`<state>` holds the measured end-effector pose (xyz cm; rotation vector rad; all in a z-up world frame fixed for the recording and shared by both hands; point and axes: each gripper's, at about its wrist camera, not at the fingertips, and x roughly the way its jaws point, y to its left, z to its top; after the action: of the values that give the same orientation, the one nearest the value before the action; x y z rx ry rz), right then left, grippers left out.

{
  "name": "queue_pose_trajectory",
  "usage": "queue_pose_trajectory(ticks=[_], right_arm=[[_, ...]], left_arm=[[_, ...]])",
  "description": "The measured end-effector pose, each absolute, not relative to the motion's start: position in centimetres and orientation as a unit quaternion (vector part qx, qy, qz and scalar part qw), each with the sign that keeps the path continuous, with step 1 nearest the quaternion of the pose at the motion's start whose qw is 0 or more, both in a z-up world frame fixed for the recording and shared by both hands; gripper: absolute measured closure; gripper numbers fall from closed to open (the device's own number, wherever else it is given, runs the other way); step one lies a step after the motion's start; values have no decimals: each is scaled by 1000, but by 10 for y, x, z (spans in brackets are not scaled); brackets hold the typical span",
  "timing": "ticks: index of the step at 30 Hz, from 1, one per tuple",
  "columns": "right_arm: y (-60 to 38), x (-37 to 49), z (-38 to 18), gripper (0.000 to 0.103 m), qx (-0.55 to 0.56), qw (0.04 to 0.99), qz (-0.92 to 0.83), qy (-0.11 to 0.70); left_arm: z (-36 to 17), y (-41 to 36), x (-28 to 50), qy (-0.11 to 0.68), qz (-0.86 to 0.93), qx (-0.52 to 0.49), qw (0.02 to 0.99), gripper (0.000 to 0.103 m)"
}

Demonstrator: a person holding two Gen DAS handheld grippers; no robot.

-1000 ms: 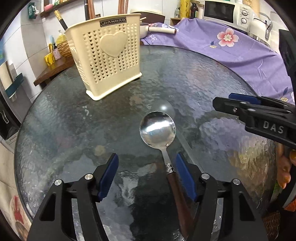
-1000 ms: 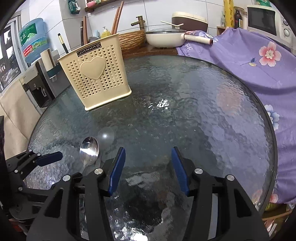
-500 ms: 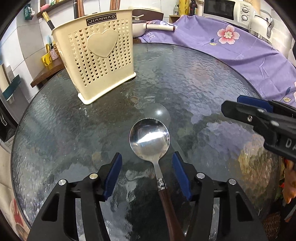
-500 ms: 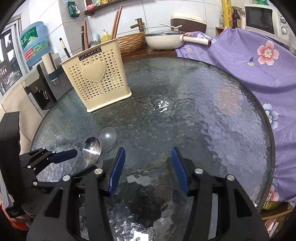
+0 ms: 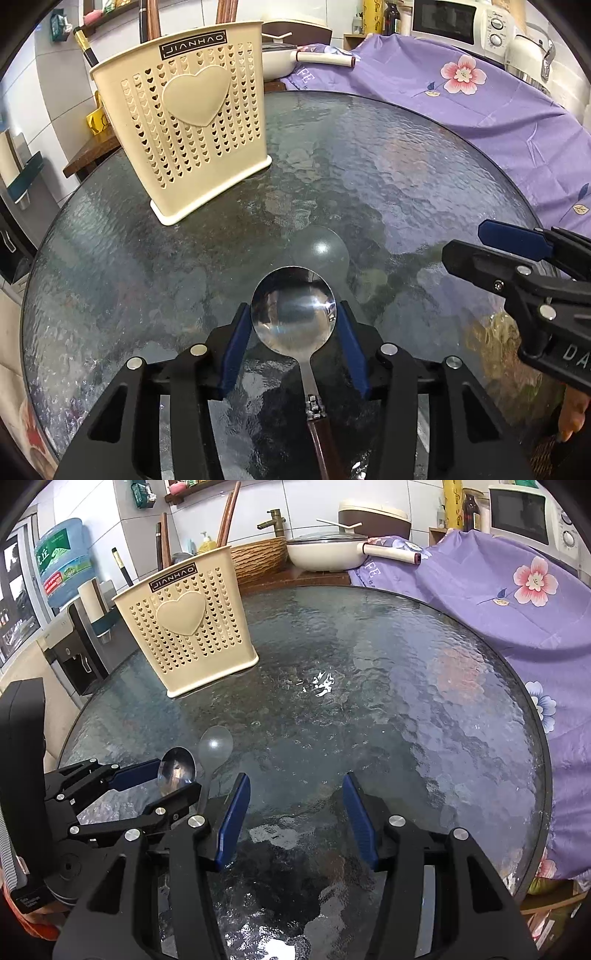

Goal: Organize utensils

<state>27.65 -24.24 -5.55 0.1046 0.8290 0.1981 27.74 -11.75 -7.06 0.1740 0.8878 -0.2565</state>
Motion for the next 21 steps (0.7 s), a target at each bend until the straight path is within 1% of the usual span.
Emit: queue_pose_trajectory(ticks=[7, 12, 18, 21], right_arm=[[-234, 280, -56, 50, 41, 906, 104, 407], [-210, 287, -56, 50, 16, 900, 129, 416], [-177, 298, -67, 50, -9, 880, 165, 446], [-165, 306, -73, 50, -18, 871, 171, 460]], left_arm=[[-69, -97, 278, 429, -120, 66, 893, 57], [-68, -76, 279, 432, -104, 57, 894, 57], [-64, -46, 283, 437, -93, 16, 895, 57], [-60, -38, 282, 430, -85, 11, 899, 57]])
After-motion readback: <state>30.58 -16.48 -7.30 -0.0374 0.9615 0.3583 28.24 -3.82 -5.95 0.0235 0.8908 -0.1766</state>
